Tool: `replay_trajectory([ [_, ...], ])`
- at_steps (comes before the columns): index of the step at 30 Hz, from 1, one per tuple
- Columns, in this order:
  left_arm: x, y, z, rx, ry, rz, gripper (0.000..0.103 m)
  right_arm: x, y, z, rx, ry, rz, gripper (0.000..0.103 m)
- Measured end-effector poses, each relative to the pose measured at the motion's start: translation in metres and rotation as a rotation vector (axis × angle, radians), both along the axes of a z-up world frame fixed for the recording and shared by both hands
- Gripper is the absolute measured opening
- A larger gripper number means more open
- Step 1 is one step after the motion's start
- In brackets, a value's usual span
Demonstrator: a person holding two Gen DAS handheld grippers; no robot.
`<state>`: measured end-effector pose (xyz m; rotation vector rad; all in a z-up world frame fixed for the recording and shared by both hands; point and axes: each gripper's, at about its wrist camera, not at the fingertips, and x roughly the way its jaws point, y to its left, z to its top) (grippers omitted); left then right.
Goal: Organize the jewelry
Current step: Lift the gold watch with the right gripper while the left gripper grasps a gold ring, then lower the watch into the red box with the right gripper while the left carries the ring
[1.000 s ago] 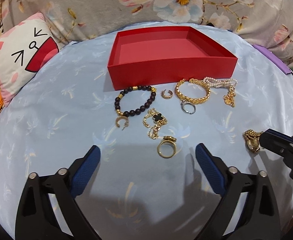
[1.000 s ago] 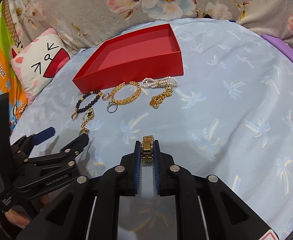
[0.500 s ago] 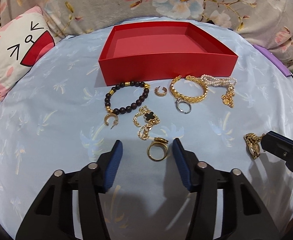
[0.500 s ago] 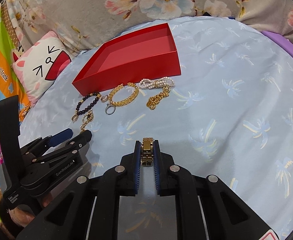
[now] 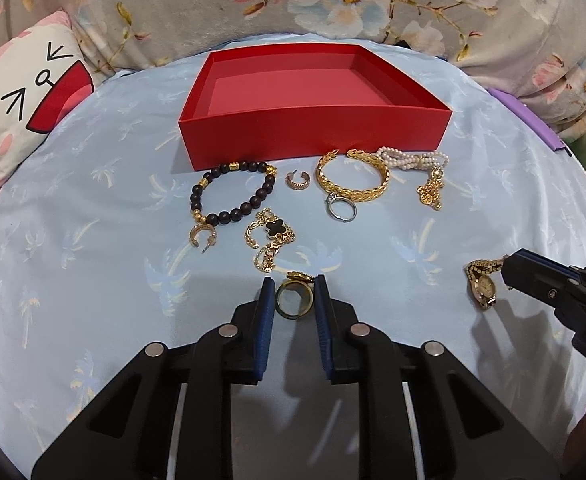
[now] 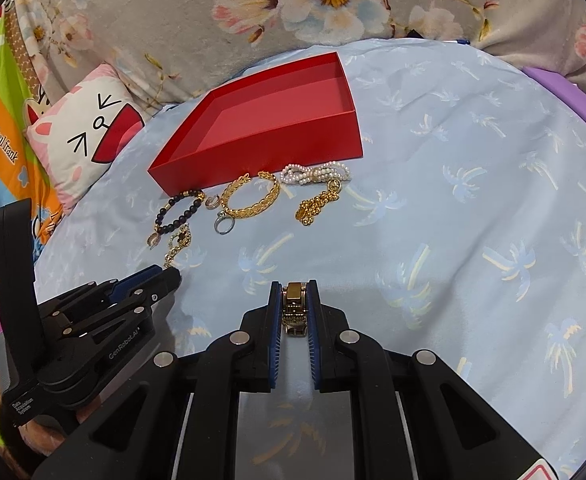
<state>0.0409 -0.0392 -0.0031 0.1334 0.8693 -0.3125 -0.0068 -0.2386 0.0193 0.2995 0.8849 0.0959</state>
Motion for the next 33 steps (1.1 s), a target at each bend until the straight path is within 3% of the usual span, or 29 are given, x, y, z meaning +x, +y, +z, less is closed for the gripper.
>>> replay_trajectory([
  [14, 0.011, 0.026, 0.048, -0.071, -0.055, 0.0, 0.019, 0.017, -0.011, 0.049, 0.01, -0.067, 0.039, 0.011],
  [20, 0.032, 0.033, 0.069, -0.096, -0.086, 0.002, 0.019, 0.04, -0.014, 0.084, -0.019, -0.132, 0.045, 0.011],
  [27, 0.063, 0.031, 0.095, -0.1, -0.161, 0.005, 0.019, 0.096, -0.017, 0.12, -0.089, -0.186, 0.03, 0.011],
  [33, 0.093, 0.023, 0.101, -0.107, -0.18, -0.002, 0.019, 0.167, -0.016, 0.111, -0.071, -0.128, 0.032, 0.011],
])
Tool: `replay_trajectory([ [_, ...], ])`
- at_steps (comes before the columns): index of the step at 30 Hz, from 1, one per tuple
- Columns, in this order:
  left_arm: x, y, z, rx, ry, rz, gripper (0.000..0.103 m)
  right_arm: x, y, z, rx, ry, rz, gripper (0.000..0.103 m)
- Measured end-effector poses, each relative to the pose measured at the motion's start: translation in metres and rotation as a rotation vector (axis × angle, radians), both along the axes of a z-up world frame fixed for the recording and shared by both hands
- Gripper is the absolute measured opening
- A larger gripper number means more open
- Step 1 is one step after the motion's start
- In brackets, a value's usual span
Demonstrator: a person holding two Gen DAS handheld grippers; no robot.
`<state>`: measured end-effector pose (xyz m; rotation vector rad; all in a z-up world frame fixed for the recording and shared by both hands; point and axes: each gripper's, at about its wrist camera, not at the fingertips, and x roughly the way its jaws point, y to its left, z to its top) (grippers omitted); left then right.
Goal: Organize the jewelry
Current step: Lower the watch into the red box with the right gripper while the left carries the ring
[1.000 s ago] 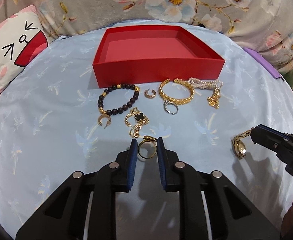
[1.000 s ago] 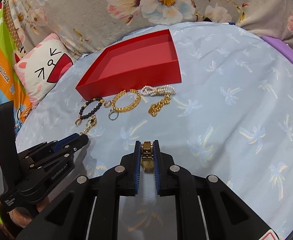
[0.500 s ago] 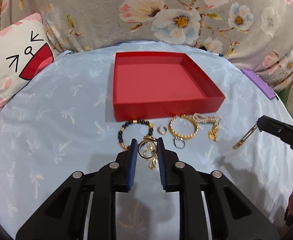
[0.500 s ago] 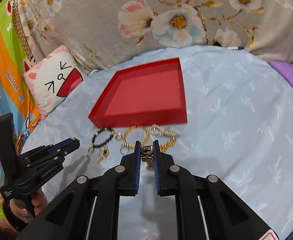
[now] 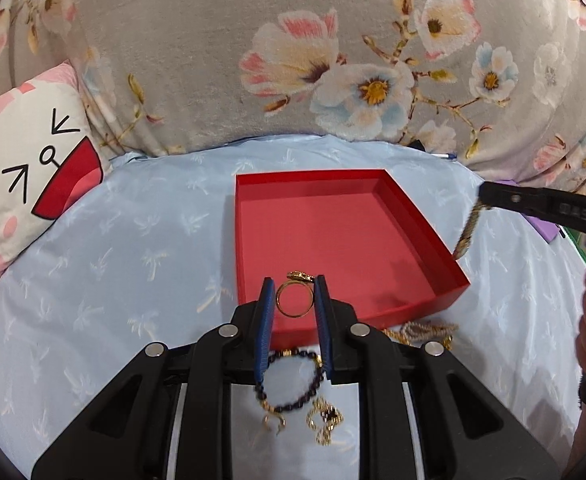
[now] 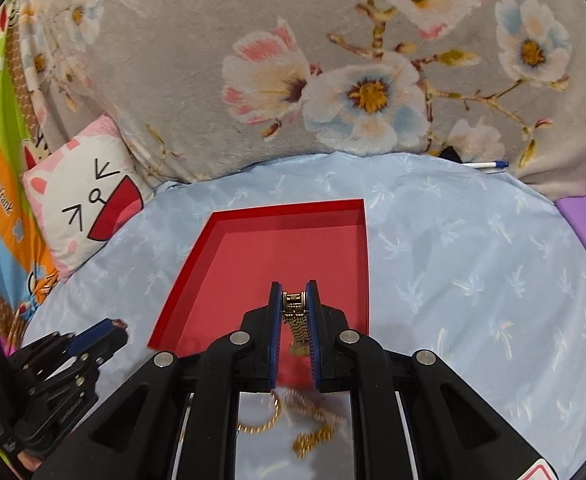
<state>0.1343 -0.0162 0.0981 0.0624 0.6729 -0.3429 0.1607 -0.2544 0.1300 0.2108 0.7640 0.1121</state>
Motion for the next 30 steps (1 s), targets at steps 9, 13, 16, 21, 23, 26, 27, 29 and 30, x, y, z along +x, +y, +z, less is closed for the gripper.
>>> replay_trajectory([
  [9, 0.054, -0.015, -0.011, 0.012, 0.014, 0.0, 0.019, 0.091, -0.002, -0.042, -0.016, 0.142, 0.0, 0.011],
  [13, 0.077, -0.021, -0.022, 0.03, 0.035, 0.007, 0.019, 0.13, -0.006, -0.057, -0.04, 0.203, 0.004, 0.011],
  [16, 0.092, -0.025, -0.028, 0.043, 0.044, 0.012, 0.019, 0.156, -0.011, -0.066, -0.068, 0.234, -0.008, 0.011],
  [21, 0.114, -0.031, -0.034, 0.042, 0.064, 0.021, 0.019, 0.189, -0.009, -0.082, -0.097, 0.271, -0.006, 0.011],
  [23, 0.118, -0.033, -0.036, 0.045, 0.066, 0.024, 0.019, 0.194, -0.006, -0.084, -0.116, 0.255, -0.009, 0.014],
  [26, 0.125, -0.034, -0.038, 0.046, 0.073, 0.027, 0.019, 0.19, -0.006, -0.076, -0.124, 0.21, -0.018, 0.029],
  [27, 0.127, -0.035, -0.039, 0.044, 0.077, 0.028, 0.019, 0.186, -0.007, -0.072, -0.117, 0.191, -0.021, 0.029],
  [29, 0.131, -0.035, -0.039, 0.042, 0.085, 0.03, 0.019, 0.176, -0.01, -0.065, -0.097, 0.162, -0.02, 0.03],
  [30, 0.134, -0.035, -0.039, 0.042, 0.089, 0.033, 0.019, 0.168, -0.011, -0.062, -0.083, 0.15, -0.017, 0.03],
])
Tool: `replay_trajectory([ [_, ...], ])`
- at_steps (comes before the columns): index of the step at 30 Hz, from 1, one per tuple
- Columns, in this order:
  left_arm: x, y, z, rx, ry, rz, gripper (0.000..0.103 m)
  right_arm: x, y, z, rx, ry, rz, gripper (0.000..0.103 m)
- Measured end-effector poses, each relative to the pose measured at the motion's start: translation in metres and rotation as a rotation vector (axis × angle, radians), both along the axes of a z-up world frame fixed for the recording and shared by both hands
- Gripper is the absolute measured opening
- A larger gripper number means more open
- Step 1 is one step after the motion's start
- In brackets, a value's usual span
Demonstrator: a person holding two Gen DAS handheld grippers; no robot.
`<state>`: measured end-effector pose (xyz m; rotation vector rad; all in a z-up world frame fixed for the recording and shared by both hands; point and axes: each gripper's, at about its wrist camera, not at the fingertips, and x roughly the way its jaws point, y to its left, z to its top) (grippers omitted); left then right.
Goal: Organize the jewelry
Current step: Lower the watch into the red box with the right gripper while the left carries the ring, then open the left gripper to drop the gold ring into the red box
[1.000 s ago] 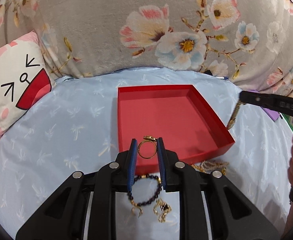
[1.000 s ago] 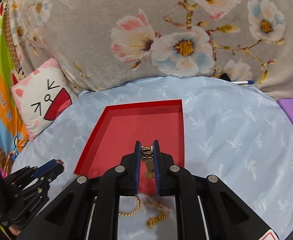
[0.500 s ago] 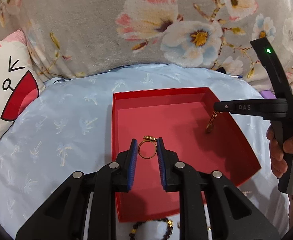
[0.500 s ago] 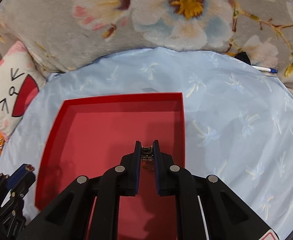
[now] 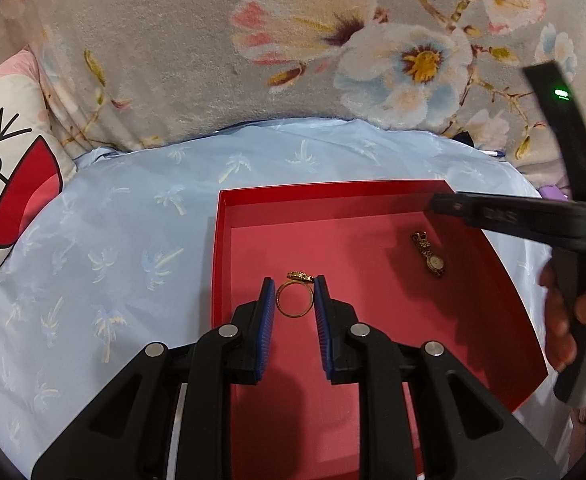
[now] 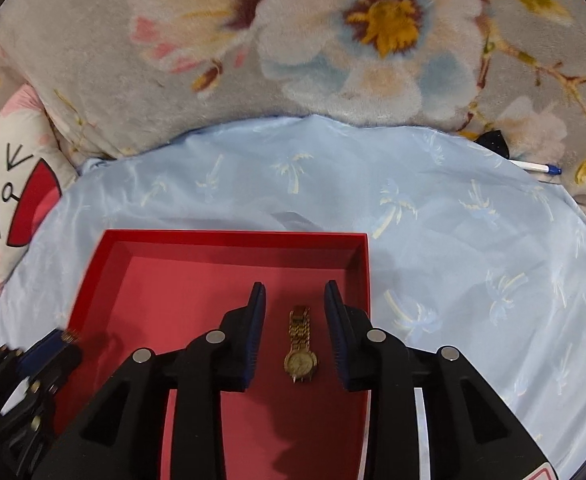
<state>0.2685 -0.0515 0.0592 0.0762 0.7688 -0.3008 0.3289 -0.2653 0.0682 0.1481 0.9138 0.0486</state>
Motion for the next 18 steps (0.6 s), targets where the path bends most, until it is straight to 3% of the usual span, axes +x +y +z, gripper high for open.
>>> replay_trajectory([
  [6, 0.026, -0.008, 0.0, 0.006, 0.023, 0.009, 0.019, -0.044, -0.001, 0.005, 0.025, -0.033, 0.025, 0.034],
  [12, 0.048, -0.013, -0.016, 0.005, 0.097, 0.015, 0.02, -0.07, -0.01, 0.001, 0.047, -0.03, 0.016, 0.036],
  [16, 0.045, -0.01, -0.009, 0.017, 0.05, 0.038, 0.04, -0.082, -0.014, 0.002, 0.05, -0.041, 0.002, 0.036],
  [18, 0.043, -0.007, -0.003, 0.015, 0.028, 0.049, 0.04, -0.09, -0.014, 0.004, 0.046, -0.049, -0.005, 0.036],
])
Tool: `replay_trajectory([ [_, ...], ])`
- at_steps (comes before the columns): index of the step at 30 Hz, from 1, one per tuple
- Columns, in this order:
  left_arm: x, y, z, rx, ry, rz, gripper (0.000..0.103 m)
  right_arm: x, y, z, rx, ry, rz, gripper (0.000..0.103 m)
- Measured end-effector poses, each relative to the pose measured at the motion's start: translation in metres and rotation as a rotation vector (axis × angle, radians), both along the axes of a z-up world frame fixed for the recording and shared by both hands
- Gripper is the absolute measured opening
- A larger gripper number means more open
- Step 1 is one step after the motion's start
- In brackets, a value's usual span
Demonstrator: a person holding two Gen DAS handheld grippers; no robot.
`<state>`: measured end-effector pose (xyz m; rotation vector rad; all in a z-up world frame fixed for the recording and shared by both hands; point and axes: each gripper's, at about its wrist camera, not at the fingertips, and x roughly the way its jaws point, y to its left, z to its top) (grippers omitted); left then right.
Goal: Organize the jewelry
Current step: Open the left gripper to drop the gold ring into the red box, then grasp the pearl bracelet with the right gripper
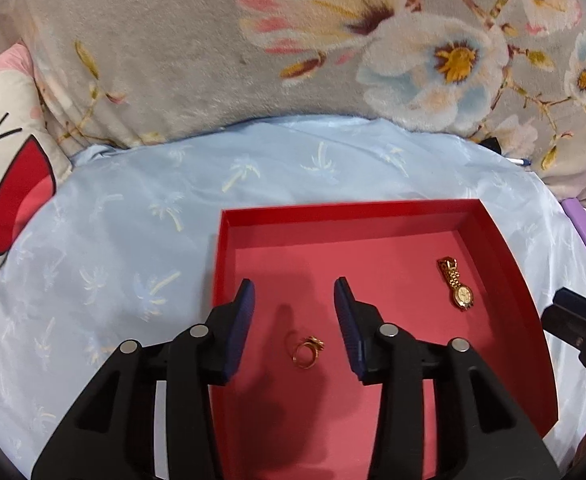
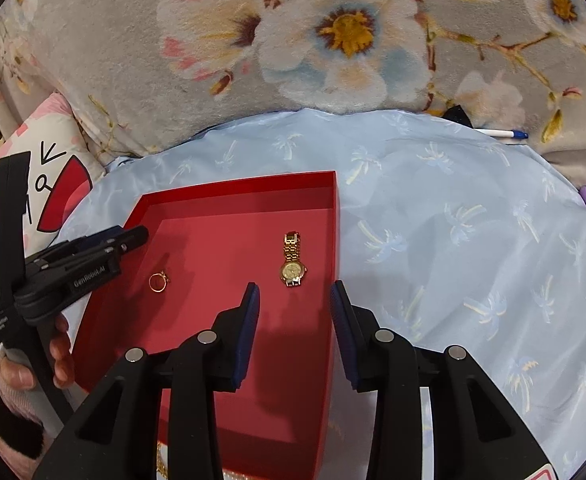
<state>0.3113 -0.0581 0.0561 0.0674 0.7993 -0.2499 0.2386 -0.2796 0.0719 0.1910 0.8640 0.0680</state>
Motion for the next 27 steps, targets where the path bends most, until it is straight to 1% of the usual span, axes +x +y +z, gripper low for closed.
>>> replay_trajectory([
  [4, -0.013, 0.017, 0.017, -0.048, -0.026, 0.013, 0.04, -0.022, 0.001, 0.005, -0.013, -0.012, 0.0, 0.036],
  [7, -0.037, 0.029, 0.03, -0.041, -0.075, 0.021, 0.04, -0.045, 0.002, 0.007, -0.01, -0.015, 0.003, 0.036],
  [10, -0.064, 0.042, 0.038, -0.048, -0.095, 0.012, 0.043, -0.07, 0.006, 0.007, -0.026, -0.019, 0.002, 0.036],
  [12, -0.083, 0.049, 0.038, -0.046, -0.104, 0.012, 0.044, -0.086, 0.008, 0.005, -0.03, -0.016, 0.003, 0.036],
  [16, -0.124, 0.062, 0.032, -0.043, -0.11, 0.014, 0.044, -0.115, 0.011, -0.004, -0.003, 0.007, 0.008, 0.036],
  [21, -0.164, 0.064, 0.01, -0.035, -0.093, 0.001, 0.047, -0.141, 0.017, -0.025, 0.014, 0.041, 0.001, 0.036],
  [25, -0.182, 0.064, -0.012, -0.03, -0.055, -0.017, 0.048, -0.154, 0.023, -0.042, 0.016, 0.057, -0.004, 0.036],
  [27, -0.189, 0.065, -0.021, -0.029, -0.055, -0.011, 0.048, -0.155, 0.026, -0.049, 0.01, 0.058, -0.003, 0.036],
])
